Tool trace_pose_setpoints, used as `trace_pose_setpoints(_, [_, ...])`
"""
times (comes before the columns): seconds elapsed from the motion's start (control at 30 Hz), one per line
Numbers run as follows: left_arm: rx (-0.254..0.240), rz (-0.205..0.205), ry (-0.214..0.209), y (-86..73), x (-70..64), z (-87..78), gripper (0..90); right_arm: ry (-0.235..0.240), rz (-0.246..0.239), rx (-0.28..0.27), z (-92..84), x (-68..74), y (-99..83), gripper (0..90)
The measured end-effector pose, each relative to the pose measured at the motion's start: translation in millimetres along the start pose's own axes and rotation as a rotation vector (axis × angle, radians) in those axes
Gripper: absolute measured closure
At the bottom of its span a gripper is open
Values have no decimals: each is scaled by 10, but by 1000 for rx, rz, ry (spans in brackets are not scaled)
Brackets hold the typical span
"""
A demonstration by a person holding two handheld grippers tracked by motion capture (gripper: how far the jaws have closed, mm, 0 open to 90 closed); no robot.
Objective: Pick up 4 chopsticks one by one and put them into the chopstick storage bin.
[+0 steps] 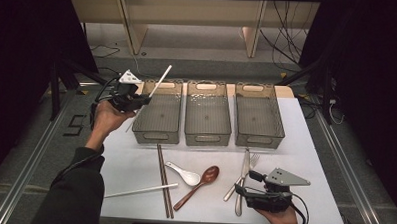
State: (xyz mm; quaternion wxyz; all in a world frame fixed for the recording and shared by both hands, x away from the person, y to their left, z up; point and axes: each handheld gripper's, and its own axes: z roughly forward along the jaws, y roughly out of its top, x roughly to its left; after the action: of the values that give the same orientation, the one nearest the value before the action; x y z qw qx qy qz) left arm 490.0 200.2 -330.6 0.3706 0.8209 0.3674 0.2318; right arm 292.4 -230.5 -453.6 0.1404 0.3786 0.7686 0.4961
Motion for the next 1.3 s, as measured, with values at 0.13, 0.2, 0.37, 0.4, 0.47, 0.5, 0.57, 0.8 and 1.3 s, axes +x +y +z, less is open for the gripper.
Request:
trace_pose_setpoints(0.13, [-14,-11,13,63,45,73,847,1,-1,0,-2,-3,-3,298])
trace_pose_setpoints(0.2, [-23,-13,18,93,44,106,847,2,-3,-1,1,-4,-5,298])
trace_pose_setpoints(0.37, [-38,-24,26,117,49,215,847,5,-3,0,-1,-5,-5,298])
trace_pose_setpoints(0.4, [-38,-30,25,111,55,240,847,5,-3,0,-1,-5,-5,298])
trace_pose_setpoints(0.47, [-38,-38,31,88,69,286,847,6,-1,0,-5,-5,-6,298])
trace_pose_setpoints(0.5, [-39,-47,34,74,72,306,846,7,0,0,-7,-4,-6,297])
trace_pose_setpoints(0.57, [-42,-48,41,49,82,339,847,6,1,-1,-7,-7,-6,297])
trace_pose_setpoints(0.8, [-40,-52,44,-23,76,424,846,8,4,-2,-1,-2,-5,297])
trace_pose_setpoints(1.3, [-5,-87,43,-226,107,574,845,8,2,0,-4,-2,-6,298])
